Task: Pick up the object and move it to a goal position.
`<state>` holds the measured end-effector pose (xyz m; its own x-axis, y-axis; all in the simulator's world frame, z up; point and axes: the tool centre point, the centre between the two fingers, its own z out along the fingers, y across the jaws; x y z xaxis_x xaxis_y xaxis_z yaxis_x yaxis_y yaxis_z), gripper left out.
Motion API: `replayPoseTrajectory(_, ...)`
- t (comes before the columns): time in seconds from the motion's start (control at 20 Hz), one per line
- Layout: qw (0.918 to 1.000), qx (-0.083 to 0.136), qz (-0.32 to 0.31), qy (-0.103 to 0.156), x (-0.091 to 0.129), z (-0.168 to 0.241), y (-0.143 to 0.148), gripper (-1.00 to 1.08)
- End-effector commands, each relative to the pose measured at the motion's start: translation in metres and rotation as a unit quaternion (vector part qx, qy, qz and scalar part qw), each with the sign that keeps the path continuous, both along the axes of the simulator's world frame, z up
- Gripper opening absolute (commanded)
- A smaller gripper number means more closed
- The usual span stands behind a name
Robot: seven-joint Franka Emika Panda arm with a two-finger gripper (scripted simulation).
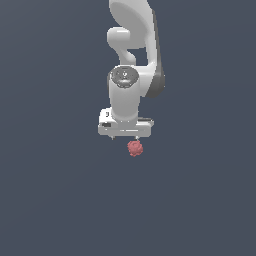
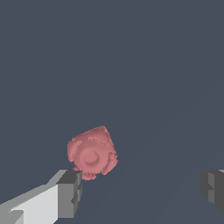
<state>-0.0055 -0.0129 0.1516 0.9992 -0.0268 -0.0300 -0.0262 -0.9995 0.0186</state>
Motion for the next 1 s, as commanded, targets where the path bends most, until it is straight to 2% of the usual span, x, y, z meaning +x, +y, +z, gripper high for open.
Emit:
replayPoseTrajectory(0.0,1.0,0.0,0.0,0.0,0.0,0.0,0.0,1.0)
replayPoseTrajectory(0.45,0.9999,-0.016,0.003,0.003,0.001,0.004,-0.028,1.0)
replayPoseTrajectory(0.95,0.9993,-0.011,0.035,0.0,-0.001,-0.007,-0.015,1.0)
